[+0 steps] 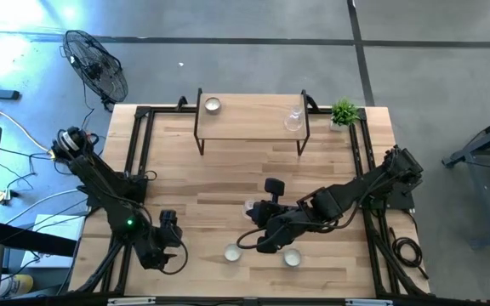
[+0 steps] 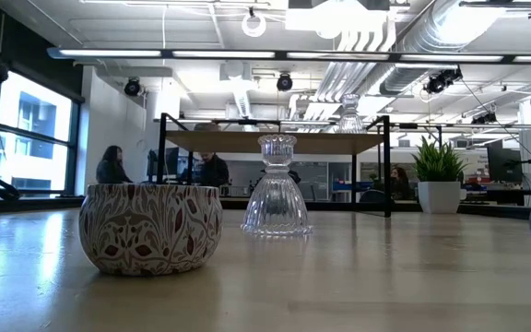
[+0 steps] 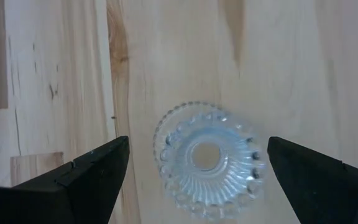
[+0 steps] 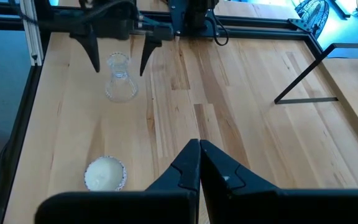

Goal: Pick & Place candle stick holders
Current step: Put the bottom transparent candle holder on the shelf

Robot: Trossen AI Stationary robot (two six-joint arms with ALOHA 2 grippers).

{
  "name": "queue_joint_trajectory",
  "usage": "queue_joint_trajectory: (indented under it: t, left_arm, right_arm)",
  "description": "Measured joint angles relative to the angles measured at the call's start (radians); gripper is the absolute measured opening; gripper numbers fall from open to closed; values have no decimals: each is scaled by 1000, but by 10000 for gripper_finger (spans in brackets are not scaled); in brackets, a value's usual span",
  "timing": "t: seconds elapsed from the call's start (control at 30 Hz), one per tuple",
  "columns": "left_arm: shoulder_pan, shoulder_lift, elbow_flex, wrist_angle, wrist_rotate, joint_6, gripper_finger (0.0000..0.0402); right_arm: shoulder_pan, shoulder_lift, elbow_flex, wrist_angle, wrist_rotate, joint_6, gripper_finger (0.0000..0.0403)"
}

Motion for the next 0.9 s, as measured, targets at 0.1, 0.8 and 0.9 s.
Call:
queue_joint_trajectory:
  t: [0.1,0.8,0.9]
  left_arm:
    - [0,19,0,3,0,-1,375]
    - [0,19,0,31,14,-5,375]
    - [0,19,0,30,8,-5,371]
  right_arm:
    - [0,0,0,0,0,0,0]
    - [0,0,0,8,0,-3,0]
    - [0,0,0,8,0,-3,0]
